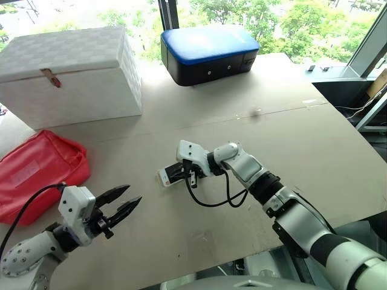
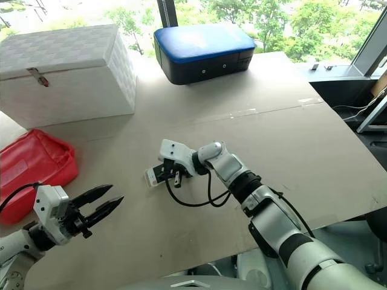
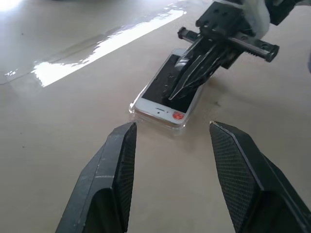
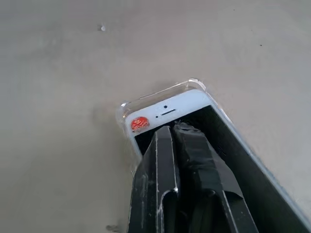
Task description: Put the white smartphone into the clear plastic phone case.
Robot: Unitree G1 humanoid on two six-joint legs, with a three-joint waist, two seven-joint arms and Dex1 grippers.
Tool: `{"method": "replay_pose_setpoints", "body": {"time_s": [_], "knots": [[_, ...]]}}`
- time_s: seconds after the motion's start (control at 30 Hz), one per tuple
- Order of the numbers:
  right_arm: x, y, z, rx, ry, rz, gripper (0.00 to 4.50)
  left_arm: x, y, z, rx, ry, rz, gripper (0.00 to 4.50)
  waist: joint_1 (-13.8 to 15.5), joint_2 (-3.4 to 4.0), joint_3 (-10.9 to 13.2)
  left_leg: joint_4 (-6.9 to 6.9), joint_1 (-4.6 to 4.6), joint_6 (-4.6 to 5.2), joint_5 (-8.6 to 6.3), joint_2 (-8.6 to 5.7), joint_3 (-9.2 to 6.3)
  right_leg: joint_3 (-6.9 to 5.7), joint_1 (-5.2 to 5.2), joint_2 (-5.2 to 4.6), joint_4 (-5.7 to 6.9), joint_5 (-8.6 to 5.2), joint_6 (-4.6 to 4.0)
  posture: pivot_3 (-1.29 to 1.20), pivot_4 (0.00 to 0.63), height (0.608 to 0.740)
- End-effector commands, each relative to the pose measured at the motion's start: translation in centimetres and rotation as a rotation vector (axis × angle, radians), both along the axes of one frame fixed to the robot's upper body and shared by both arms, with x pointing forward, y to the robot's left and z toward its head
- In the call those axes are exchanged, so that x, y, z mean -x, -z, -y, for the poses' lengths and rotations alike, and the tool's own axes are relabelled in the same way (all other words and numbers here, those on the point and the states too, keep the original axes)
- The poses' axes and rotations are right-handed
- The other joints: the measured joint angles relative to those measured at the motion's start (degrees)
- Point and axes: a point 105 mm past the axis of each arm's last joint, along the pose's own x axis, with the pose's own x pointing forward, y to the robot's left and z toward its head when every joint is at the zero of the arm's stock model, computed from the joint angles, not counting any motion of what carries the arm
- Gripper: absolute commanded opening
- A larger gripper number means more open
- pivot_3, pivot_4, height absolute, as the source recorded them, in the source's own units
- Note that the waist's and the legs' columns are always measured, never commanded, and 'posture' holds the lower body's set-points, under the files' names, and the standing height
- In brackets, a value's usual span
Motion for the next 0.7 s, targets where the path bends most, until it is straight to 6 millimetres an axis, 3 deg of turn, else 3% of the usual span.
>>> {"method": "replay_pose_setpoints", "body": {"time_s": [0.03,0.1,0.17,0.33,0.6,0.7], "knots": [[-0.3,-7.1,1.5,-0.210,0.031,0.053,0.00,-0.6,-0.4,1.2,-0.013,0.055,-0.002,1.63,0.20,-0.01,0.11,0.01,-0.14,0.00,0.00,-0.02,-0.03,-0.02,-0.07,-0.01,0.00,0.01,0.00,0.00,0.150,0.740],[-0.5,-8.7,3.5,-0.221,0.087,0.104,0.00,-0.9,0.2,1.6,-0.021,0.067,-0.022,0.74,0.19,-0.02,0.11,0.01,-0.32,-0.01,0.00,-0.03,-0.01,0.02,-0.23,-0.03,-0.02,0.25,-0.01,0.00,0.150,0.740],[-0.7,-9.0,5.5,-0.175,0.143,0.171,0.00,-1.3,0.8,1.8,-0.035,0.063,-0.040,0.04,0.20,-0.06,0.09,-0.04,-0.36,-0.01,-0.01,-0.04,0.00,0.01,-0.27,-0.03,-0.08,0.24,-0.02,0.00,0.150,0.740],[-1.7,-6.7,9.8,0.028,0.296,0.291,0.00,-2.6,2.4,2.6,-0.059,0.050,-0.062,0.04,0.45,-0.22,0.05,-0.10,-0.57,-0.09,-0.07,-0.09,0.20,-0.02,-0.42,-0.07,-0.17,0.19,-0.06,0.00,0.150,0.740],[-2.3,-2.8,8.8,0.140,0.354,0.296,0.00,-4.4,4.7,3.5,-0.127,0.012,-0.102,0.04,-0.02,-0.19,0.11,-0.11,-0.58,-0.08,-0.07,0.02,0.25,-0.02,-0.58,0.11,-0.01,0.09,0.10,0.00,0.150,0.740],[-2.0,-1.4,6.9,0.152,0.289,0.286,0.00,-5.4,4.7,4.2,-0.125,0.015,-0.095,0.04,0.71,-0.19,0.11,-0.03,-0.53,-0.08,-0.06,-0.01,0.24,-0.05,-0.47,0.06,0.00,0.04,0.03,0.00,0.150,0.740]]}}
